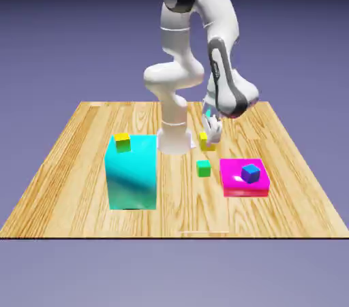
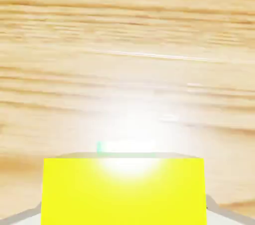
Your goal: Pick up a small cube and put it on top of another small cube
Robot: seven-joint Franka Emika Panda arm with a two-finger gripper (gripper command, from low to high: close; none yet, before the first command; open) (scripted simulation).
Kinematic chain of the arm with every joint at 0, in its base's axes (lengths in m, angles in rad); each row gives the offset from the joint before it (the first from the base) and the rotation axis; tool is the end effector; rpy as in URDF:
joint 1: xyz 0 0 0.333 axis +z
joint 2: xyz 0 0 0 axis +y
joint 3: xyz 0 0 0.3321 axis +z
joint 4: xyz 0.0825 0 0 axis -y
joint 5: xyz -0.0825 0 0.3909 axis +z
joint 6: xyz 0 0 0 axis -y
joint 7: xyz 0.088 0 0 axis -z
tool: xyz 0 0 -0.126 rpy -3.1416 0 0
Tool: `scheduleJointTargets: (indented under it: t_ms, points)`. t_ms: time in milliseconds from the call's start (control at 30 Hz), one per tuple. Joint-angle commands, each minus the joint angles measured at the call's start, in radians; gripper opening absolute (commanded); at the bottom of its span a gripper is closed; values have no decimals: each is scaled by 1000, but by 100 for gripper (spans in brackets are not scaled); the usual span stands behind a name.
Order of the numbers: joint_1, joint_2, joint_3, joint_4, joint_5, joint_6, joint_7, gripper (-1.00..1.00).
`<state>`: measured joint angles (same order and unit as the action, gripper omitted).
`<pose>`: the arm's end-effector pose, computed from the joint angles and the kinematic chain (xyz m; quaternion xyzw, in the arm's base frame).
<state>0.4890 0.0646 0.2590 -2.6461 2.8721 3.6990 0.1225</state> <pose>0.2031 0.1393 0.2265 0.4172 -0.9051 0.0760 0.0315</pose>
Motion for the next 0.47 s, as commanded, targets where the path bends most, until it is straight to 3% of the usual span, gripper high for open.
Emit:
scheduleJointTargets:
  t_ms: [0,333,367,433]
  points:
    - [36,16,-36,0,-1,-16,2,-100]
    - [388,175,-395,-1,-18,-178,30,-100]
    - [388,175,-396,-1,-18,-178,30,100]
    - [353,159,-359,-1,-16,-161,27,100]
